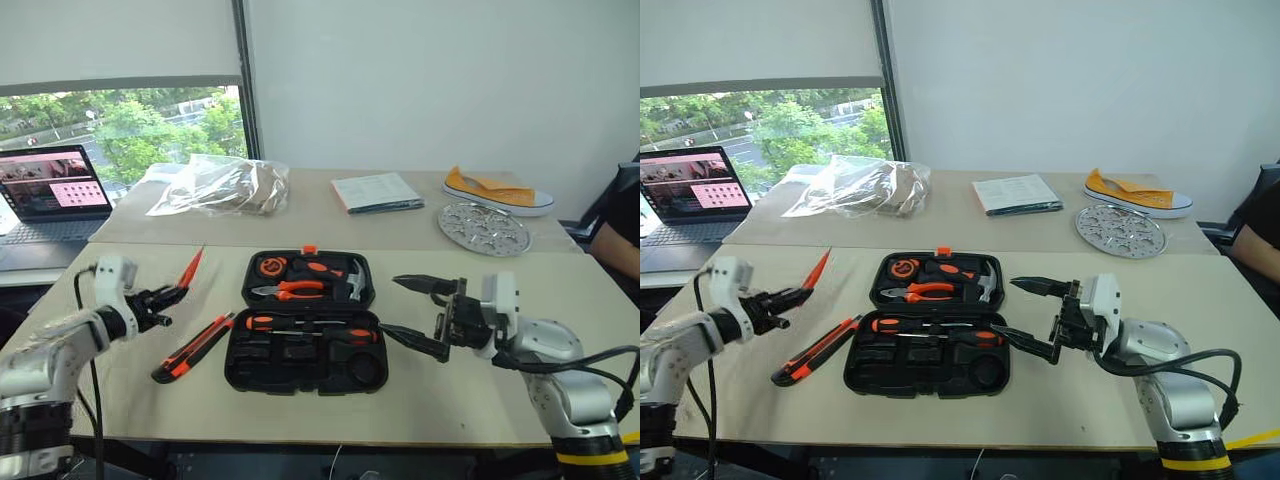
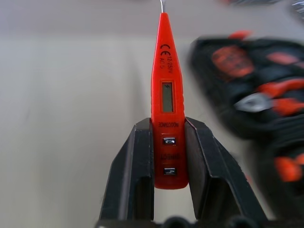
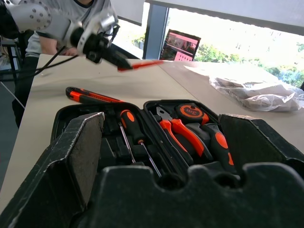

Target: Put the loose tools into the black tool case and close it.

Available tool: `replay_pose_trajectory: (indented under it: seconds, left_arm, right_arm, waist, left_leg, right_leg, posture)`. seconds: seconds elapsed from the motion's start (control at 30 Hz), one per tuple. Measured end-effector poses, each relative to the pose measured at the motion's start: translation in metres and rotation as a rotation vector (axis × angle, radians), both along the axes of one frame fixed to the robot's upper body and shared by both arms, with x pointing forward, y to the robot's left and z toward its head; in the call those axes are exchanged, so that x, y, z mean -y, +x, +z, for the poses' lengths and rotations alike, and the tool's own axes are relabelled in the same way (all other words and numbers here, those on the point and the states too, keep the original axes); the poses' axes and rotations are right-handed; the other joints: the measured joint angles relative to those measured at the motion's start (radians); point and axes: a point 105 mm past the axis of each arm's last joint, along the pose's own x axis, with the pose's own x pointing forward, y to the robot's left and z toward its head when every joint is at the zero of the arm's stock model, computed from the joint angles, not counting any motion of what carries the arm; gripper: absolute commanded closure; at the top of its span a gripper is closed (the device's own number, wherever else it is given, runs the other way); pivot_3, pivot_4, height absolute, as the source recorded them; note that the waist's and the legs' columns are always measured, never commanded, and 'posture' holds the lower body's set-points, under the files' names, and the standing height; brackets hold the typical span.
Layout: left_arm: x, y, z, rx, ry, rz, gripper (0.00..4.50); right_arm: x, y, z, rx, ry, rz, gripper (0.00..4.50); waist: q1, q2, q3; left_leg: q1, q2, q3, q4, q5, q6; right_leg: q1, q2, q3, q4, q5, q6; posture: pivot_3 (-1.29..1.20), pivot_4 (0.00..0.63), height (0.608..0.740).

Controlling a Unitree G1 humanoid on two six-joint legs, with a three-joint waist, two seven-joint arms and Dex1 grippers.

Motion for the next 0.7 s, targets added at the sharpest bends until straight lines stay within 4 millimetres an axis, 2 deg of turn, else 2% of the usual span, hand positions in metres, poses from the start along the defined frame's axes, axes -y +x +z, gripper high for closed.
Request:
replay_pose_trajectory:
  seconds: [0.07, 0.13, 0.23, 0.43, 0.57, 0.7]
  left_arm:
    - [0.023, -0.015, 0.009, 0.038, 0.069, -0.237, 4.05]
    - [0.041, -0.025, 0.002, -0.008, 0.139, -0.415, 4.05]
    - [0.068, -0.03, -0.014, -0.039, 0.282, -0.614, 4.05]
    - [0.107, -0.023, -0.039, -0.039, 0.539, -0.772, 4.05]
    - [0.111, -0.024, -0.063, -0.084, 0.657, -0.817, 4.05]
    - [0.104, -0.018, -0.061, -0.067, 0.731, -0.797, 4.05]
  right_arm:
    - [0.005, -0.002, -0.002, -0.007, -0.015, -0.014, 0.0]
    - [0.008, -0.003, -0.004, -0.015, -0.023, -0.021, 0.0]
    - [0.011, -0.005, -0.005, -0.021, -0.035, -0.026, 0.0]
    - [0.013, -0.014, -0.011, -0.051, -0.05, -0.031, 0.0]
    - [0.011, -0.018, -0.011, -0.055, -0.052, -0.033, 0.0]
    - [0.011, -0.019, -0.013, -0.065, -0.052, -0.039, 0.0]
  waist:
    - [0.004, 0.0, 0.0]
    - [0.006, 0.0, 0.0]
    - [0.01, 0.0, 0.0]
    - [0.014, 0.0, 0.0]
    - [0.005, 0.0, 0.0]
    - [0.007, 0.0, 0.0]
  left_leg:
    - [0.0, -0.001, 0.002, 0.0, 0.0, 0.0]
    - [0.0, -0.001, 0.002, 0.0, 0.0, 0.0]
    - [-0.001, -0.002, 0.002, 0.001, 0.0, 0.0]
    - [-0.002, -0.003, -0.001, 0.002, 0.0, 0.002]
    - [-0.001, -0.002, -0.002, 0.002, -0.001, 0.003]
    - [-0.001, -0.001, -0.002, 0.002, -0.001, 0.004]
  right_leg:
    - [0.0, 0.0, -0.001, -0.001, 0.0, 0.0]
    - [0.001, 0.0, 0.0, -0.001, 0.0, 0.001]
    - [0.001, 0.002, 0.001, -0.001, 0.0, 0.001]
    - [0.001, 0.003, 0.005, -0.001, 0.0, 0.001]
    - [0.001, 0.004, 0.006, -0.002, -0.001, 0.002]
    - [0.002, 0.004, 0.006, -0.002, -0.001, 0.002]
  posture:
    - [0.0, 0.15, 0.74]
    - [0.0, 0.15, 0.74]
    - [0.0, 0.15, 0.74]
    - [0.0, 0.15, 0.74]
    - [0.0, 0.15, 0.74]
    - [0.0, 0.15, 0.74]
